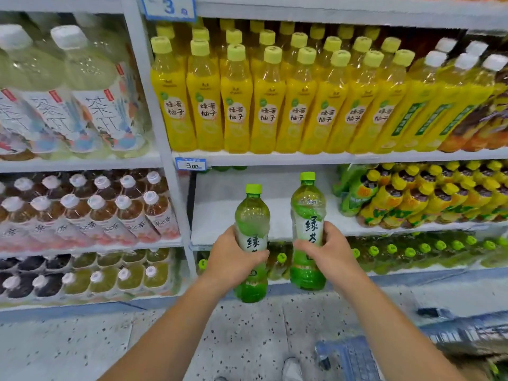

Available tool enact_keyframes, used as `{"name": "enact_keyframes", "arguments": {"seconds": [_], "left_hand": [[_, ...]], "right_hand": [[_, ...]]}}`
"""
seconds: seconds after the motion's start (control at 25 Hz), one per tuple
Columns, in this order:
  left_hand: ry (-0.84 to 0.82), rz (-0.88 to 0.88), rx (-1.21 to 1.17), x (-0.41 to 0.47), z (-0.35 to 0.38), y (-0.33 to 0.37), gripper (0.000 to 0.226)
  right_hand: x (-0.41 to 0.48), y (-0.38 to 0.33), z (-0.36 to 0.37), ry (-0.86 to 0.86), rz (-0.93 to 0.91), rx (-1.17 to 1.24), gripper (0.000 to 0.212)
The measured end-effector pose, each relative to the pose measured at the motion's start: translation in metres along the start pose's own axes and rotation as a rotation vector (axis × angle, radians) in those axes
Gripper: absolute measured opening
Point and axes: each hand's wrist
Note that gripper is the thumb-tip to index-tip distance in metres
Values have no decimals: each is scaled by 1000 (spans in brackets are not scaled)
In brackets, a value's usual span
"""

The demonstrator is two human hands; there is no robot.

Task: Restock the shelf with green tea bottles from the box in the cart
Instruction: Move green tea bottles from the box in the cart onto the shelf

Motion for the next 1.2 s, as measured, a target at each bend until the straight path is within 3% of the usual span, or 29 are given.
{"name": "enact_keyframes", "arguments": {"seconds": [0.28,0.6,0.96,1.08,1.2], "left_hand": [[167,21,40,105,34,-23,38],[323,181,16,212,66,-9,35],[312,421,-179,260,92,-11,53],[276,417,-200,265,93,-18,56],[301,359,-76,273,97,-42,55]], "right_hand": [[95,83,26,-76,-13,-52,37],[201,128,25,-73,-242,-81,44],[242,164,38,-45,-428,36,64],[241,172,37,-79,-448,39,60],[233,183,33,-162,-428,-111,56]]}}
Point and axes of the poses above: each hand's wrist, its own x-axis towards the middle knuckle, its own z-axis out of the palm, y = z × x, and after that the axes turned 15 degrees about -z, right-handed
